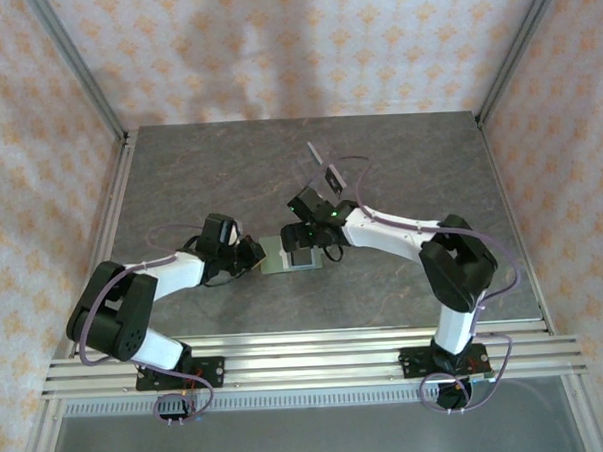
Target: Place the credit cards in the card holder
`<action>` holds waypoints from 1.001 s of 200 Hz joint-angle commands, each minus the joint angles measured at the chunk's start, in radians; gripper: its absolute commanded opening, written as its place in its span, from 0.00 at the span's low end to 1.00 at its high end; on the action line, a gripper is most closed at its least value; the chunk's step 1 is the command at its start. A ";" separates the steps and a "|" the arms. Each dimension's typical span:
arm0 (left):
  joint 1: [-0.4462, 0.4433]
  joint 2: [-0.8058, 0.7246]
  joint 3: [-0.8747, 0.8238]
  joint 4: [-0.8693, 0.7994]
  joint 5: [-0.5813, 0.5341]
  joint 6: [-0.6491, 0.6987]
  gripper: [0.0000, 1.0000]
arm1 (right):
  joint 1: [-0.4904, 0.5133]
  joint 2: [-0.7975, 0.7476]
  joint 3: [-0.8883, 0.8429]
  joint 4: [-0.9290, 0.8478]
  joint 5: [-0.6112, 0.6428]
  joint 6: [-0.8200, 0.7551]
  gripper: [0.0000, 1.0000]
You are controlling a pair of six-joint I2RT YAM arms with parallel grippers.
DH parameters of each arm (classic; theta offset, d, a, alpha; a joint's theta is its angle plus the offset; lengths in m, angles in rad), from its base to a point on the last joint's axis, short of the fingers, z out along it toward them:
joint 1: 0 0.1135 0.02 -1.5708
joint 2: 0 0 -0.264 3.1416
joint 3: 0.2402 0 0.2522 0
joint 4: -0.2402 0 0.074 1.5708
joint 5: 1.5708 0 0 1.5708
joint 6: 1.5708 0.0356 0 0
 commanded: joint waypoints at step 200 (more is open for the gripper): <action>-0.069 0.167 0.066 -0.006 0.106 0.081 0.10 | -0.160 0.025 -0.218 0.190 -0.518 0.050 0.47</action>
